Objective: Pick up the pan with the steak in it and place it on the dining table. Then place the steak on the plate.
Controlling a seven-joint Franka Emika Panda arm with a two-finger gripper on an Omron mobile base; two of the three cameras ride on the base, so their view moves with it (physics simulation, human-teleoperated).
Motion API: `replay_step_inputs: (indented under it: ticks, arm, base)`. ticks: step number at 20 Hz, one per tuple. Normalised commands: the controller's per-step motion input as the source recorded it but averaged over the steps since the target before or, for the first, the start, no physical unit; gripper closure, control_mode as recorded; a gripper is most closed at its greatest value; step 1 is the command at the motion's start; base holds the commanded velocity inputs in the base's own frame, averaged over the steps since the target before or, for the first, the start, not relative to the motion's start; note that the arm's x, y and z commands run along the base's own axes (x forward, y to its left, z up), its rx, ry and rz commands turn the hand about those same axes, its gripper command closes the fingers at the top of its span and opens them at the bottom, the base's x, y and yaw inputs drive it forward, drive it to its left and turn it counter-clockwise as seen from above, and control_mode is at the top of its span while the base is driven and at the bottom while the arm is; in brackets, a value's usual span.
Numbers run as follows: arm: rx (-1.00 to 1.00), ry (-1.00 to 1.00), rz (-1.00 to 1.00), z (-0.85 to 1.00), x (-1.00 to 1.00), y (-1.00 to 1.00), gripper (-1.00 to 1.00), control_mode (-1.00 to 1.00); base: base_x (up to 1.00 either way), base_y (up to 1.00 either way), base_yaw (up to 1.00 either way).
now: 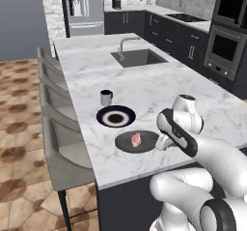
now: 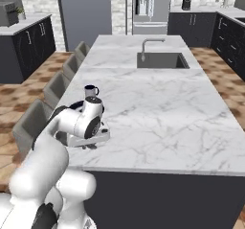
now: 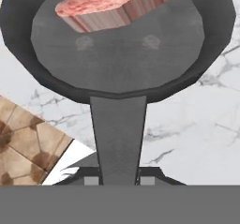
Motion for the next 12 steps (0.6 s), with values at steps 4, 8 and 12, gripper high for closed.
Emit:
replay_step_inputs:
  ticks: [4,8,12]
  arm:
    - [-0.08,0.0,0.0,-0.44,0.4,0.06,1.0,-1.0]
    - [-0.08,0.0,0.0,-0.37,0.3,0.01,1.0,-1.0]
    - [-0.01,0.03,0.02,-0.15,0.06,-0.04,1.0,-1.0]
  base:
    - [0.0,0.0,0.0]
    - [0.0,0.0,0.0]
    - [0.0,0.0,0.0]
